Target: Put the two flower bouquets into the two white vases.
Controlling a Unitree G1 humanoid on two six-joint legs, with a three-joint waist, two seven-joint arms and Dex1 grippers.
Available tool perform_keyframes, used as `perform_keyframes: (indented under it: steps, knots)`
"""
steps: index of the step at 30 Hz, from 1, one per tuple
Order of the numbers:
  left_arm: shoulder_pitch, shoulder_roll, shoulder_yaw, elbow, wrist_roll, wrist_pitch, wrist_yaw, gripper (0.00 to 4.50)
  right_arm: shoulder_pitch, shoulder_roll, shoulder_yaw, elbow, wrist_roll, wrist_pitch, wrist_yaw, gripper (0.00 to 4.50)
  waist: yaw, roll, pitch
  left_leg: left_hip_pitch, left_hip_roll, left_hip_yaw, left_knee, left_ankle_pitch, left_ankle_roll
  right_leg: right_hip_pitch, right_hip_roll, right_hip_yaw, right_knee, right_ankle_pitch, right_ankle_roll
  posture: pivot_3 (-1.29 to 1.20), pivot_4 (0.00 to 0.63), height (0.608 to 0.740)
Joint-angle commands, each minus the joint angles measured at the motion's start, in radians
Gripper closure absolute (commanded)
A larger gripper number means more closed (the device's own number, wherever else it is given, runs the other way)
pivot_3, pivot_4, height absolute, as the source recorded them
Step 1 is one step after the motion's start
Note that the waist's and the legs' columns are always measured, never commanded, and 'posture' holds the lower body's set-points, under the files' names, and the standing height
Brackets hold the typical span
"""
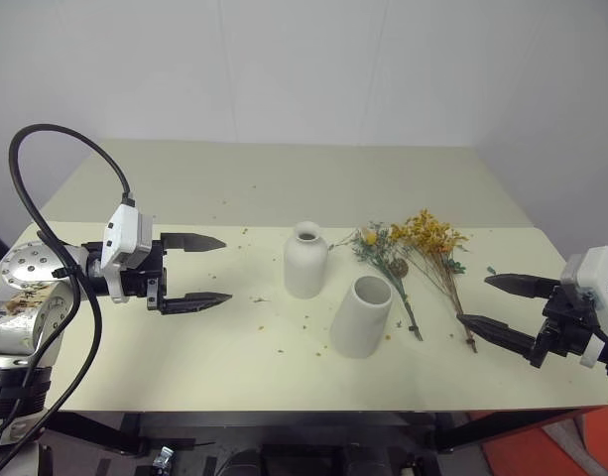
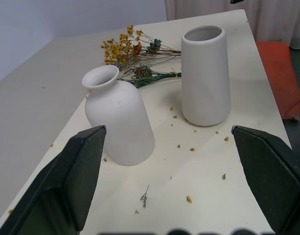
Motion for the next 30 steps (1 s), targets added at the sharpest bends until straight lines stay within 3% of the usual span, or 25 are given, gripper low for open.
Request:
perform_keyframes:
  steps: [1,10,13,20,30]
  knots:
    - [0.0,0.007,0.019,-0.027,-0.016,-0.007,0.008,0.02,-0.008,-0.011,-0.022,-0.004,-0.006,-0.007,0.004,0.0,0.0,0.0,0.0,0.0,0.0,0.0,0.0,0.0,0.0,0.0,0.0,0.0,0.0,0.0,0.0,0.0,0.15,0.74]
    - [0.005,0.008,0.023,-0.042,-0.025,-0.001,0.02,0.02,-0.028,-0.007,0.001,0.015,-0.024,-0.012,-0.005,0.0,0.0,0.0,0.0,0.0,0.0,0.0,0.0,0.0,0.0,0.0,0.0,0.0,0.0,0.0,0.0,0.0,0.15,0.74]
    - [-0.005,0.003,0.015,-0.041,-0.022,-0.001,0.027,0.02,-0.06,-0.009,0.034,0.031,-0.04,0.037,-0.066,0.0,-0.001,0.0,0.0,0.0,0.0,0.0,0.0,0.0,0.0,0.0,0.0,0.0,0.0,0.0,0.0,0.0,0.15,0.74]
    - [-0.101,-0.069,-0.076,-0.064,-0.007,0.037,0.078,0.02,-0.367,0.014,0.269,0.118,-0.057,0.474,-0.413,0.0,-0.002,0.0,0.0,0.0,0.0,0.0,0.0,0.0,0.0,0.0,0.0,0.0,0.0,0.0,-0.001,0.0,0.15,0.74]
    - [-0.274,-0.122,-0.21,-0.038,0.003,0.21,0.14,0.02,-0.615,0.13,0.428,0.331,-0.168,0.67,-0.572,0.0,0.0,0.0,0.0,-0.006,-0.001,0.0,0.0,0.0,0.001,-0.004,0.0,0.0,-0.001,0.003,0.006,0.0,0.15,0.74]
